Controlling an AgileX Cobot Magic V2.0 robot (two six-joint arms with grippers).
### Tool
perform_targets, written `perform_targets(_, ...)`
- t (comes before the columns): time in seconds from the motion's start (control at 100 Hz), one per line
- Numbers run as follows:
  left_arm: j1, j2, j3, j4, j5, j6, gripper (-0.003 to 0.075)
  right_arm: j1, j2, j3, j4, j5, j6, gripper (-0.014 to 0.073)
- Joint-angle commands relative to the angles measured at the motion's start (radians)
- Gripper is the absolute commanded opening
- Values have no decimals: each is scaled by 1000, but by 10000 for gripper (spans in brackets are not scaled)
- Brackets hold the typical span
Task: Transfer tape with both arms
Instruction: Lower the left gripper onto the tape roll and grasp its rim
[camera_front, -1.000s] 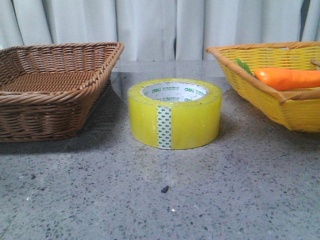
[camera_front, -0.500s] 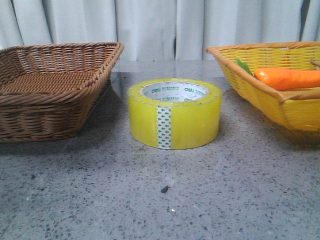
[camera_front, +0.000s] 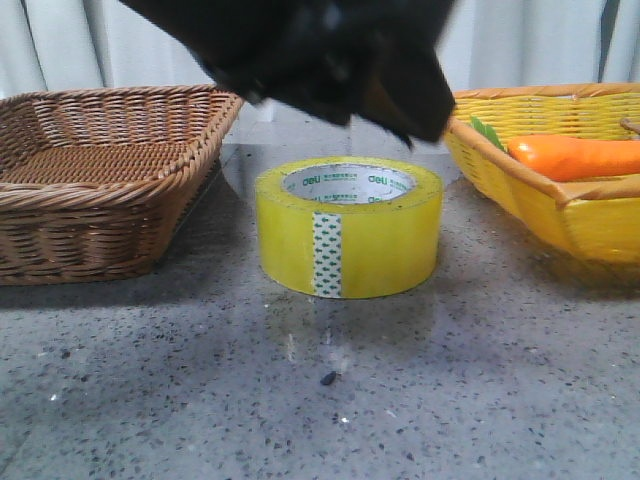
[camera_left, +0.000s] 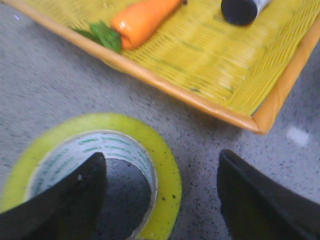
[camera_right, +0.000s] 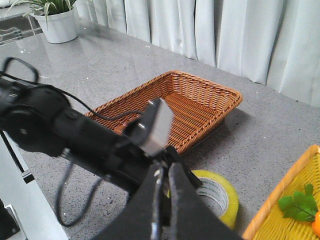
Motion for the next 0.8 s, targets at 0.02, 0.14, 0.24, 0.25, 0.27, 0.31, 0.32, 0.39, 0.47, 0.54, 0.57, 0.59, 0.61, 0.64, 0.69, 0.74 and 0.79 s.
perform_targets(0.02,-8,34,-76,19,-20,0,441,-1,-6,-22,2,-86,-7,-72)
perform_targets(0.14,-8,86,-113,46,17,0,441,-1,-6,-22,12,-86,-7,-72)
perform_targets(0.24,-8,118,-126,50,30,0,440,-1,-8,-22,14,-86,-7,-72)
perform_targets(0.25,-8,121,-126,50,32,0,440,-1,-8,-22,14,-86,-7,-72)
perform_targets(0.27,-8,126,-126,50,32,0,440,-1,-8,-22,14,-86,-7,-72)
perform_targets(0.31,-6,135,-126,52,33,0,438,-1,-8,-22,14,-86,-7,-72)
perform_targets(0.32,-6,138,-126,52,33,0,438,-1,-8,-22,14,-86,-7,-72)
perform_targets(0.39,-6,145,-126,55,34,0,417,-1,-8,-22,14,-86,-7,-72)
perform_targets(0.47,-6,145,-126,55,32,0,324,-1,-8,-22,14,-86,-7,-72)
perform_targets(0.54,-6,145,-126,55,30,0,209,-1,-8,-22,14,-86,-7,-72)
perform_targets(0.57,-6,145,-126,55,30,0,162,-1,-8,-22,14,-86,-7,-72)
perform_targets(0.59,-6,145,-126,55,30,0,128,-1,-8,-22,14,-86,-7,-72)
perform_targets(0.61,-6,145,-126,55,30,0,95,-1,-8,-22,14,-86,-7,-72)
perform_targets(0.64,-6,145,-126,55,30,0,53,-1,-8,-22,14,-86,-7,-72)
perform_targets(0.69,-6,145,-126,55,30,0,-14,-1,-8,-22,14,-86,-7,-72)
perform_targets(0.74,-6,145,-126,62,30,0,-20,-1,-8,-22,14,-86,-7,-72)
perform_targets(0.79,-6,140,-127,74,30,0,-20,-1,-8,-22,14,-84,-7,-72)
